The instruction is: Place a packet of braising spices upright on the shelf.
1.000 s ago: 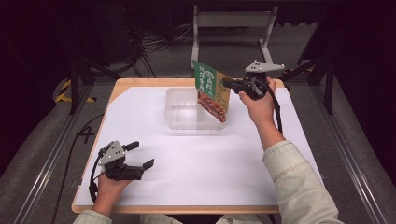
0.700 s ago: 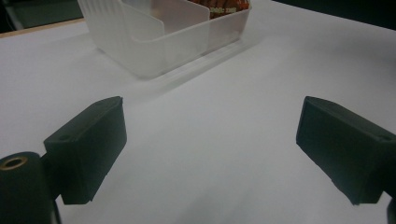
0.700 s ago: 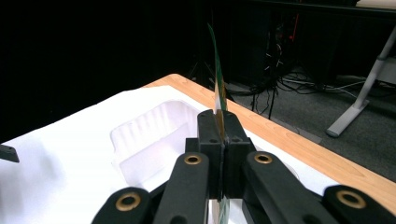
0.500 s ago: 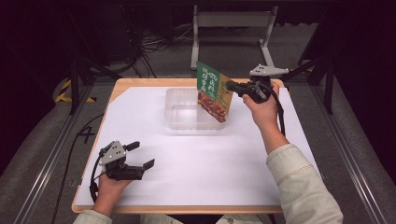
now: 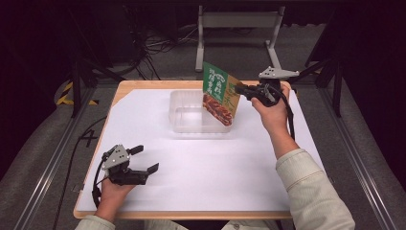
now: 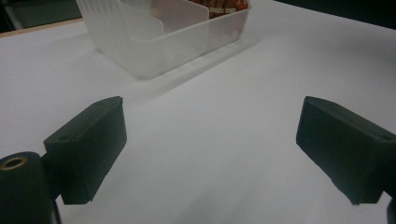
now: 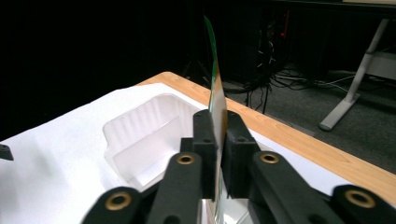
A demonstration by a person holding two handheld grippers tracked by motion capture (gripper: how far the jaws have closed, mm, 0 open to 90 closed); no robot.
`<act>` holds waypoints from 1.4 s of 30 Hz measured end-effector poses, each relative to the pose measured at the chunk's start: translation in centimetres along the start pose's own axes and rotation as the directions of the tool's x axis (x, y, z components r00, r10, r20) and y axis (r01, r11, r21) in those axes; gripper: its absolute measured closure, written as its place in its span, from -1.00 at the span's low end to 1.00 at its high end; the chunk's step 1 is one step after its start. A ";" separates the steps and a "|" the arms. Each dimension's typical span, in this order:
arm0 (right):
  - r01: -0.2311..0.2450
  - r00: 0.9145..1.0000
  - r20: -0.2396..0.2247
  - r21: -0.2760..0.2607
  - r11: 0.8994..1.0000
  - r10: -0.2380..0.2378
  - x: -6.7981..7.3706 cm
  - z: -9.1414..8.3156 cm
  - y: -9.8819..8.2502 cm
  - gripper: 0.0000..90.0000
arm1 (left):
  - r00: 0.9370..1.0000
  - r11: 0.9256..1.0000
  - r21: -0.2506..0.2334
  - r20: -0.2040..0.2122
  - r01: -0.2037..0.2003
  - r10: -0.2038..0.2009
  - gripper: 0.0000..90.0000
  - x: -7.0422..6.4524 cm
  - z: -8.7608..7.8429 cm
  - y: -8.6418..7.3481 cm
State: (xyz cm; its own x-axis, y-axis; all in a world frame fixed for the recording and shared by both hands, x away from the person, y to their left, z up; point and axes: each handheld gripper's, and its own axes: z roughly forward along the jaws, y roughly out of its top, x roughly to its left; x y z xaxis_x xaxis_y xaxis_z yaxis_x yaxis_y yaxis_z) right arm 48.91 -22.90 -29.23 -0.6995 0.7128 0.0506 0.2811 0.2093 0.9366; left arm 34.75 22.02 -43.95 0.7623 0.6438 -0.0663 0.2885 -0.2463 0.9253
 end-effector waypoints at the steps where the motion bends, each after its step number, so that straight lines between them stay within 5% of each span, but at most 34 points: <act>1: 0.001 1.000 0.001 -0.011 1.000 -0.001 0.1 -0.2 0.0 0.66 | 1.000 1.000 0.000 -0.001 -0.001 0.001 -0.79 0.0 0.0 0.0; 9: 0.018 1.000 -0.015 -0.067 0.998 -0.019 0.3 -1.4 0.3 0.04 | 1.000 1.000 -0.001 0.000 0.010 -0.010 -0.82 -0.1 -0.1 0.0; 14: 0.072 0.997 -0.013 -0.080 0.994 -0.073 0.8 -3.0 0.4 -0.03 | 1.000 1.000 -0.007 0.000 0.005 -0.005 -0.83 -0.1 -0.1 0.1; 25: 0.093 0.992 -0.076 -0.101 0.991 -0.101 1.7 -6.9 -0.8 -0.10 | 1.000 1.000 -0.012 0.007 0.011 -0.011 -0.84 -0.1 0.0 0.2; 42: 0.110 0.990 -0.080 -0.107 0.988 -0.119 3.1 -11.0 -3.1 -0.20 | 1.000 0.999 -0.020 0.014 0.027 -0.027 -0.84 -0.1 0.0 0.3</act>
State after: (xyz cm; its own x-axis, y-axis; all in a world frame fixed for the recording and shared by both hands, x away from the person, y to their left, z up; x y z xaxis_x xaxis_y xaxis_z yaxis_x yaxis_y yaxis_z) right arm 38.66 -28.73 -28.14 -0.7782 0.6271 -0.0338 0.1301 0.2137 0.9682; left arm 34.75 21.84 -43.66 0.7621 0.6403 -0.0962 0.2974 -0.2141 0.9304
